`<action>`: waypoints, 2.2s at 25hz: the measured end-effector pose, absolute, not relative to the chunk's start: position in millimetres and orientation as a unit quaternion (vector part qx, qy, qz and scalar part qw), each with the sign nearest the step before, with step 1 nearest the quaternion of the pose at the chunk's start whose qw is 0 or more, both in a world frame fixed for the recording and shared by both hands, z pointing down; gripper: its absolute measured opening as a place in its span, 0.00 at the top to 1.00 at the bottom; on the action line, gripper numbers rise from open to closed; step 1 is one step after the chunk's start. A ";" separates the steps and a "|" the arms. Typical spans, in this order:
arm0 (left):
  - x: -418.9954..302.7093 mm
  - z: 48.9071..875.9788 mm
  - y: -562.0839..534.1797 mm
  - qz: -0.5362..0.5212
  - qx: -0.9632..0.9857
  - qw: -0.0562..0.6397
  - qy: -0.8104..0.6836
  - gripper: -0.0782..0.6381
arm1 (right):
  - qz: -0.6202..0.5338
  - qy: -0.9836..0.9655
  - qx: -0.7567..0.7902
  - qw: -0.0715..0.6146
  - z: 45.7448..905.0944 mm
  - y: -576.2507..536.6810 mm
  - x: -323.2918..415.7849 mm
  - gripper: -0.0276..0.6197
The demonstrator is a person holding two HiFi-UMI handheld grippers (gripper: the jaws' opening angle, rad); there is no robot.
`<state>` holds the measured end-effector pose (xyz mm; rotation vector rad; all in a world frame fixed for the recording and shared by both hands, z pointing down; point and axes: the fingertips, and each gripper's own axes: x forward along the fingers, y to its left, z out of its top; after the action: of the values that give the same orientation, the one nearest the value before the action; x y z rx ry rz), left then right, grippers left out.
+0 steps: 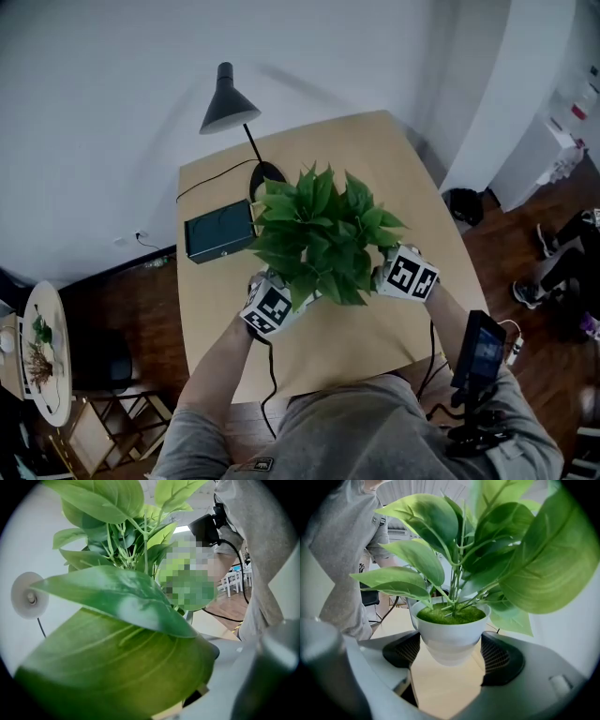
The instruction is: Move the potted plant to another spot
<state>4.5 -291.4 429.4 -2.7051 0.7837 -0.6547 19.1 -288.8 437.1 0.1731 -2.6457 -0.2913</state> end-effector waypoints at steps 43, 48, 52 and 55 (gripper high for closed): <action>56.2 594.6 -385.1 -0.270 -0.923 0.003 0.275 0.33 | -0.004 -0.956 0.014 0.292 605.1 -382.3 69.6 0.32; 56.7 604.9 -383.9 -0.270 -0.923 -0.005 0.272 0.33 | 0.003 -0.955 0.013 0.297 615.5 -381.2 70.5 0.32; 57.5 607.3 -383.4 -0.267 -0.925 -0.007 0.271 0.33 | 0.005 -0.956 0.012 0.294 617.9 -380.6 71.1 0.32; 57.3 608.0 -383.5 -0.266 -0.925 -0.008 0.272 0.34 | -0.001 -0.954 0.016 0.299 618.4 -383.3 73.1 0.32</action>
<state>57.3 -383.5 608.0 -2.9214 0.8592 -0.8388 73.1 -383.3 618.4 0.0429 -2.5344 -0.0015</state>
